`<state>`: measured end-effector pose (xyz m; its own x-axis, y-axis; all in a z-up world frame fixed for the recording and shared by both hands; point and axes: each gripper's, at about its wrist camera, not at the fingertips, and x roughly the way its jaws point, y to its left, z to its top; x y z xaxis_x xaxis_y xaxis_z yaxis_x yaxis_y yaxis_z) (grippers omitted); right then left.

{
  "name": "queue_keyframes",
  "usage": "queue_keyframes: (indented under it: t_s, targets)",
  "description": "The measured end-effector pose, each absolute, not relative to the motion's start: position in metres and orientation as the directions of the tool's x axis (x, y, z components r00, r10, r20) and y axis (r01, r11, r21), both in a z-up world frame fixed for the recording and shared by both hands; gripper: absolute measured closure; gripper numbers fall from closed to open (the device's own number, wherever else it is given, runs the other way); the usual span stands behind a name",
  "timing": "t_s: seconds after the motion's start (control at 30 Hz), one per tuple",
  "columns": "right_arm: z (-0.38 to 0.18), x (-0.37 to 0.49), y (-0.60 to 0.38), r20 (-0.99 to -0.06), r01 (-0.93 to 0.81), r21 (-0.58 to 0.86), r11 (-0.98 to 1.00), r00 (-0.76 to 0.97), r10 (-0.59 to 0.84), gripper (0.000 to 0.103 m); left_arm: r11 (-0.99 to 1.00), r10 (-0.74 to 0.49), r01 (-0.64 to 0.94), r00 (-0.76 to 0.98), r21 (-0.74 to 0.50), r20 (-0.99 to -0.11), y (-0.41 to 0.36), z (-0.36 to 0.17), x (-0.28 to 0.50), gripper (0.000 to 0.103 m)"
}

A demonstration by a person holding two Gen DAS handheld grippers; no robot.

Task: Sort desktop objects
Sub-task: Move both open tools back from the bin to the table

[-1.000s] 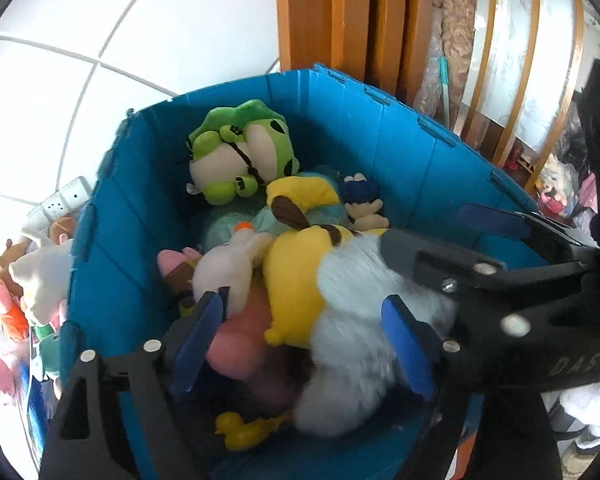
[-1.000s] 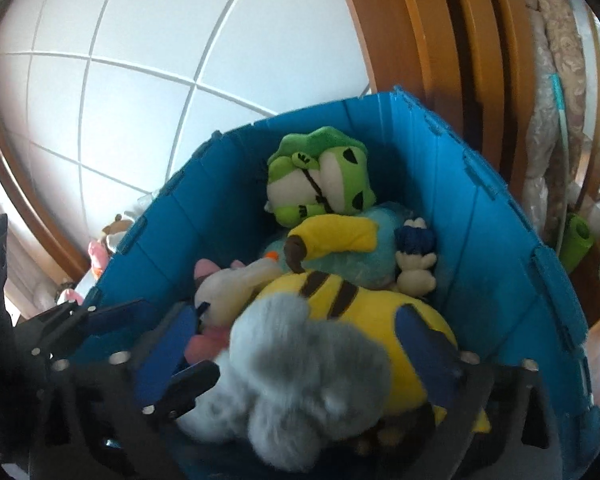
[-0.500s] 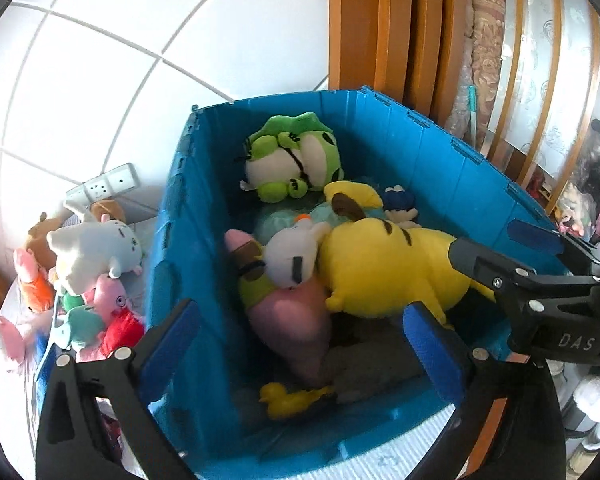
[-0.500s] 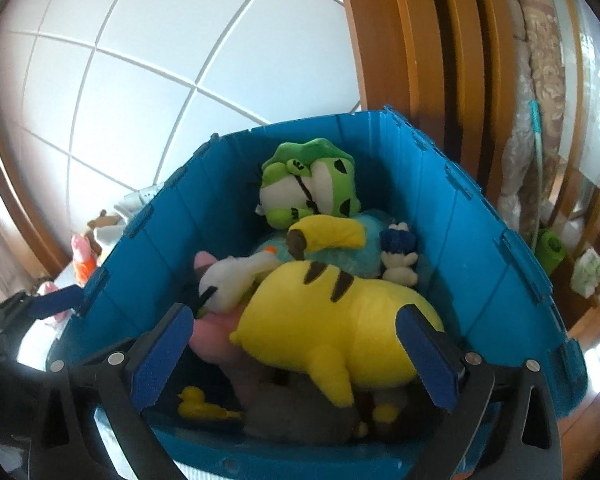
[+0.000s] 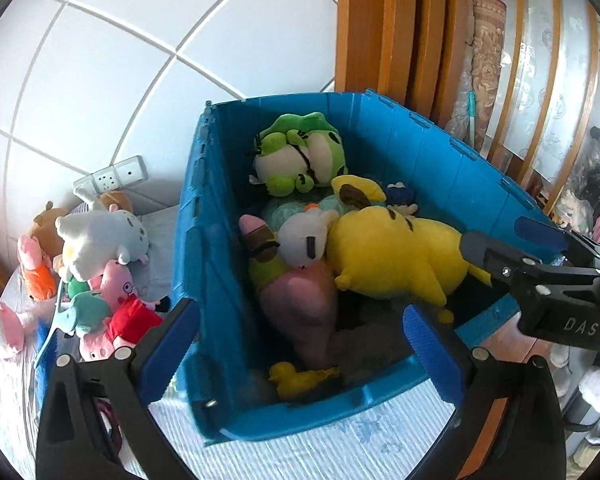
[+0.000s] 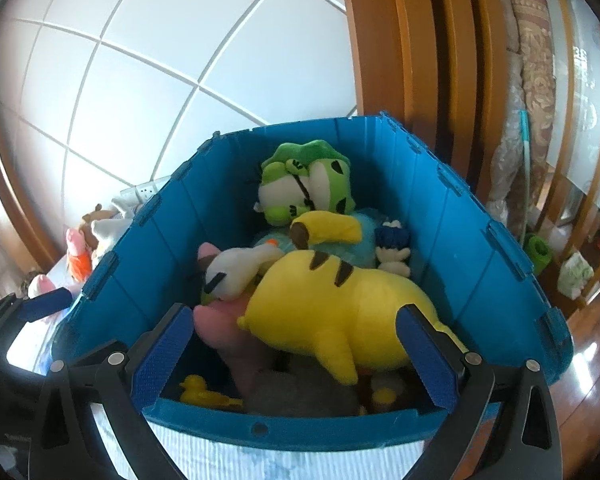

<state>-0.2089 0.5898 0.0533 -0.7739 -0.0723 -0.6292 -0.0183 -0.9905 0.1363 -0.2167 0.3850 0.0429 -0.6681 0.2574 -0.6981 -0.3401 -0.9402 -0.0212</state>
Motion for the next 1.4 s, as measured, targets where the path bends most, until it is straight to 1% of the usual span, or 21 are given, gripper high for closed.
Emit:
queue_keyframes:
  t_s: [0.2,0.33,0.57,0.73,0.8,0.97,1.13,1.23,1.4]
  targets:
    - [0.054,-0.203,0.576,-0.613,0.01,0.176,-0.984,-0.781,-0.117,0.001,-0.957,0.23,-0.287,-0.681,-0.035,-0.695,0.355,0.039,-0.208,0.0]
    - [0.055,-0.199,0.555,-0.6,0.042,0.184,-0.982,-0.787,-0.146,0.001,-0.973,0.193,-0.227,-0.693,-0.043,-0.695,0.321,0.032,-0.198,0.0]
    - [0.063,-0.19,0.485,-0.555,0.171,0.185,-0.968,-0.794,-0.246,0.0,-0.996,0.088,-0.078,-0.704,-0.047,-0.705,0.24,0.013,-0.175,0.0]
    - [0.067,-0.177,0.415,-0.513,0.277,0.195,-0.941,-0.789,-0.338,0.0,-0.998,0.026,0.022,-0.696,-0.058,-0.717,0.168,0.0,-0.152,0.0]
    - [0.067,-0.171,0.39,-0.501,0.305,0.198,-0.932,-0.785,-0.364,0.0,-0.996,-0.014,0.071,-0.693,-0.049,-0.721,0.133,-0.007,-0.14,0.0]
    - [0.058,-0.158,0.325,-0.482,0.366,0.234,-0.901,-0.761,-0.435,0.0,-0.989,-0.062,0.142,-0.659,-0.043,-0.749,0.063,-0.028,-0.119,0.0]
    - [0.033,-0.154,0.265,-0.508,0.393,0.249,-0.885,-0.725,-0.465,0.0,-0.977,-0.093,0.208,-0.616,-0.047,-0.782,0.006,-0.054,-0.103,0.0]
    - [0.01,-0.156,0.234,-0.56,0.407,0.232,-0.883,-0.687,-0.464,0.0,-0.965,-0.106,0.256,-0.596,-0.063,-0.796,-0.023,-0.068,-0.097,0.0]
    - [-0.025,-0.171,0.192,-0.634,0.472,0.245,-0.847,-0.583,-0.508,0.0,-0.94,-0.151,0.336,-0.576,-0.065,-0.803,-0.055,-0.082,-0.092,0.0]
